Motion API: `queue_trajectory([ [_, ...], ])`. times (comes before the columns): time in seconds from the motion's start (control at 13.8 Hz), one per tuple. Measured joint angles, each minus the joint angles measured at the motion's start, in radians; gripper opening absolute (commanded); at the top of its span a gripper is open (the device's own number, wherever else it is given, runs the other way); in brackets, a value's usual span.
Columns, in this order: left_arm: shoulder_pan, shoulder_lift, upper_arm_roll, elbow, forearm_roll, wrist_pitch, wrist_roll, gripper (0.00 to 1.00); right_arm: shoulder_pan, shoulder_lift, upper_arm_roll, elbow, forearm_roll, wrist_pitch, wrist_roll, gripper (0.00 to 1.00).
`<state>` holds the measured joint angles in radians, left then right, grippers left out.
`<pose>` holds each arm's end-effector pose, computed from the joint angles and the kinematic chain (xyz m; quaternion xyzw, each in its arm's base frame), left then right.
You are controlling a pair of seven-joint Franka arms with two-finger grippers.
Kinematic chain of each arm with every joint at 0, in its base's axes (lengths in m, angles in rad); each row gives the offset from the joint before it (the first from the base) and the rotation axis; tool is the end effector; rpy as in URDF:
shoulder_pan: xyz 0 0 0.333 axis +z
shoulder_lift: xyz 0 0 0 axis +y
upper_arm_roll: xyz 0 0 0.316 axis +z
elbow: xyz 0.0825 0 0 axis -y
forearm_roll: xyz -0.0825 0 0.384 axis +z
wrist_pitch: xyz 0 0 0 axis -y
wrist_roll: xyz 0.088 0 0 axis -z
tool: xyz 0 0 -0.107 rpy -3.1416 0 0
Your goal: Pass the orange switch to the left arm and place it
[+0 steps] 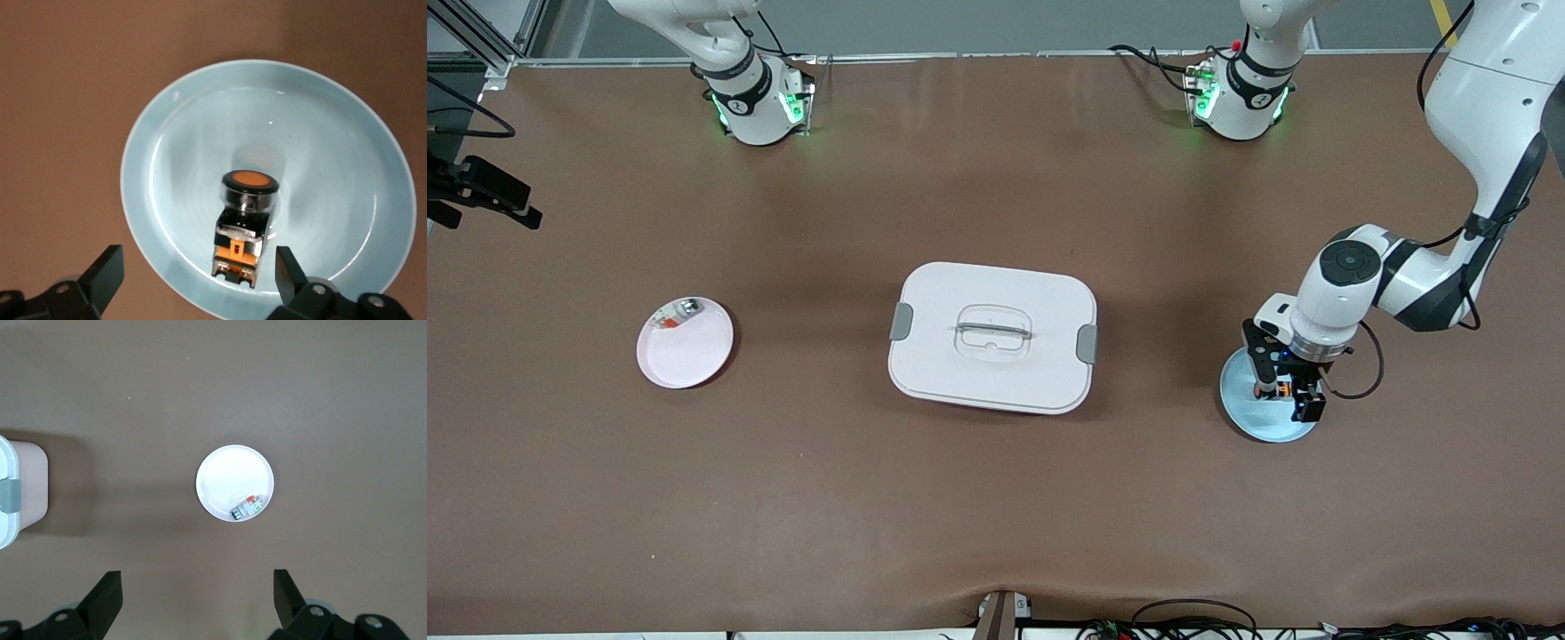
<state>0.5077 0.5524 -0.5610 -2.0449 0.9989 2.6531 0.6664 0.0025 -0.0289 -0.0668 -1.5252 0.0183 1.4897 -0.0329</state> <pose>0.5999 -0.0475 0.2183 -0.7291 0.6633 -0.0643 0.1557 0.5364 -0.0331 0.6545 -0.9998 0.0150 0.0028 0.0102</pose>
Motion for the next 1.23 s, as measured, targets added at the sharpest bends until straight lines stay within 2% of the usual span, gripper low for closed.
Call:
queue_trajectory([
  [0.22, 0.000, -0.052, -0.045, 0.020, -0.168, -0.100, 0.000, 1.00, 0.000, 0.000, 0.000, 0.000, 0.000, 0.000, 0.000, 1.00],
  [0.36, 0.000, -0.091, -0.093, 0.068, -0.259, -0.245, -0.001, 1.00, 0.000, 0.000, 0.000, 0.000, 0.000, 0.000, 0.000, 1.00],
  [0.65, -0.003, -0.130, -0.170, 0.248, -0.418, -0.564, -0.004, 1.00, 0.000, 0.000, 0.001, 0.001, 0.000, 0.000, 0.000, 1.00],
  [0.94, -0.001, -0.134, -0.172, 0.406, -0.586, -0.731, -0.042, 1.00, 0.000, 0.000, 0.003, 0.001, 0.000, 0.000, 0.000, 1.00],
  [1.23, -0.001, -0.134, -0.204, 0.538, -0.664, -0.891, -0.255, 1.00, 0.000, 0.000, 0.003, 0.001, 0.000, -0.001, 0.000, 1.00],
])
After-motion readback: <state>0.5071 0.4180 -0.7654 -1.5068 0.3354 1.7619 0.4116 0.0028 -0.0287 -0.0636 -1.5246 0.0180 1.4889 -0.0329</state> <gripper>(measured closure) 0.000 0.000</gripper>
